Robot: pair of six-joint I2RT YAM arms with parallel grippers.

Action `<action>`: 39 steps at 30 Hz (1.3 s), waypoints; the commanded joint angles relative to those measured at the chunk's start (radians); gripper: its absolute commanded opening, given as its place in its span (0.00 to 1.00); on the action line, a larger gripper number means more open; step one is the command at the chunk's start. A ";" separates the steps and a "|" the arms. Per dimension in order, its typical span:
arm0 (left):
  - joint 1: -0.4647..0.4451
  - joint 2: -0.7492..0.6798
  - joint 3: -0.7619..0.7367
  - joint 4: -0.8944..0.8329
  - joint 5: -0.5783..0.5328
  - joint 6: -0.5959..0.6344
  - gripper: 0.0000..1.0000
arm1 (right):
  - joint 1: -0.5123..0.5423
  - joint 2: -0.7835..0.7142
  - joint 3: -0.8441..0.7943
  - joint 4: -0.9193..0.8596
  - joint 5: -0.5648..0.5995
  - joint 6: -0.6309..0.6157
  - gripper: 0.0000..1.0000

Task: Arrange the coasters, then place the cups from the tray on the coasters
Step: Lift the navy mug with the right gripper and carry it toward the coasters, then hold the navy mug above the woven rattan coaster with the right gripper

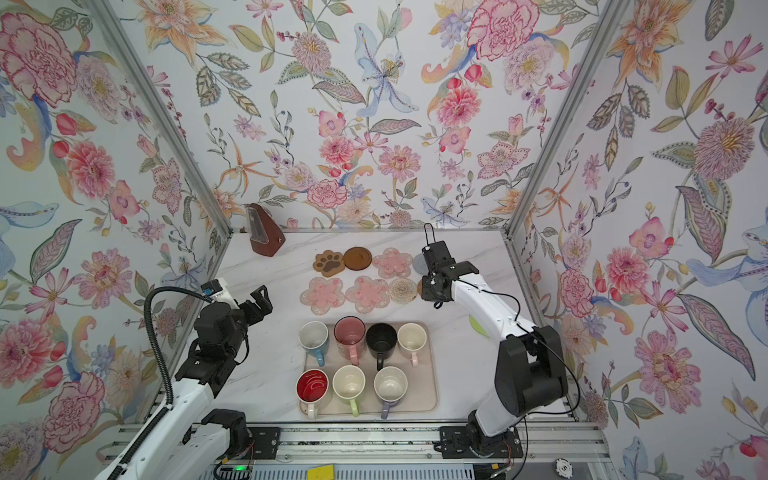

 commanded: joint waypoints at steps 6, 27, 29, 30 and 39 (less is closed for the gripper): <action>0.010 -0.038 -0.035 -0.052 0.025 -0.036 0.99 | -0.050 0.265 0.305 0.048 -0.050 -0.163 0.03; 0.012 -0.011 -0.013 -0.068 0.003 -0.021 0.99 | -0.084 0.495 0.553 0.011 -0.032 -0.244 0.03; 0.011 -0.010 -0.010 -0.068 0.002 -0.018 0.99 | -0.086 0.500 0.553 0.012 -0.027 -0.252 0.03; 0.012 -0.008 -0.009 -0.069 0.002 -0.018 0.99 | -0.088 0.502 0.553 0.011 -0.026 -0.255 0.03; 0.013 -0.006 -0.004 -0.068 -0.001 -0.018 0.99 | -0.089 0.519 0.563 0.011 -0.029 -0.277 0.03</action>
